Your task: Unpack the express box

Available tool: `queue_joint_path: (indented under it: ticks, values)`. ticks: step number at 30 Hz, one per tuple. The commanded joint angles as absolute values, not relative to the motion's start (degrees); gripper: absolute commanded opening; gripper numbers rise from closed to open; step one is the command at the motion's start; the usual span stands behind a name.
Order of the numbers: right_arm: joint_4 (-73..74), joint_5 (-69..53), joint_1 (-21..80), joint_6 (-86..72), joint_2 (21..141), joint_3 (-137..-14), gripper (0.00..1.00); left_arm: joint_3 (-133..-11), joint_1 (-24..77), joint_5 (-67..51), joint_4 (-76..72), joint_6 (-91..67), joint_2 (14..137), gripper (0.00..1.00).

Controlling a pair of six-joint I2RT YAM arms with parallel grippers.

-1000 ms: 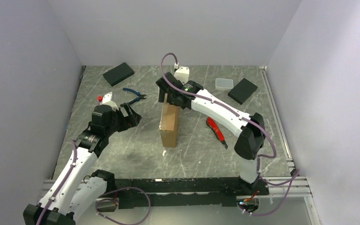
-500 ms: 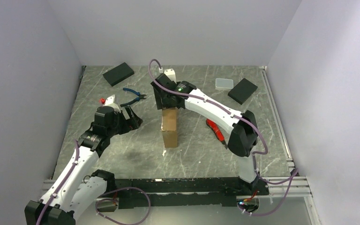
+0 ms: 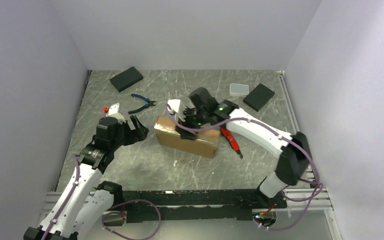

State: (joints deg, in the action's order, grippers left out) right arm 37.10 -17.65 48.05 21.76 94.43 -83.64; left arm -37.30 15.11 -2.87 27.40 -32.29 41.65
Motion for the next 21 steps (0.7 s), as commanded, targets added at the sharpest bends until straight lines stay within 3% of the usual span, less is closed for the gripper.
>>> queue_joint_path:
  ticks: [1, 8, 13, 16, 17, 21]
  values:
    - [26.8, -39.6, 44.6, 52.9, 85.7, -71.5, 0.71, -38.0, 14.9, -1.1, 27.6, -31.9, 39.0, 0.91]
    - [46.7, -40.7, 43.1, 63.6, 96.8, -86.8, 0.73, -37.5, 14.9, -1.3, 28.0, -32.5, 38.1, 0.91]
    - [47.7, -37.4, 43.4, 62.5, 97.7, -88.5, 0.76, -38.3, 14.8, -0.6, 28.4, -31.8, 37.4, 0.91]
    - [44.1, -34.6, 44.5, 60.7, 94.7, -86.3, 0.87, -38.5, 14.9, -0.4, 28.3, -31.1, 37.2, 0.91]
    - [42.6, -33.3, 44.9, 59.8, 93.7, -85.5, 0.98, -38.5, 14.9, -0.3, 28.3, -30.9, 37.3, 0.91]
    - [39.1, -27.6, 46.4, 57.7, 89.4, -84.9, 1.0, -38.6, 14.8, -0.1, 28.6, -30.3, 37.6, 0.92]
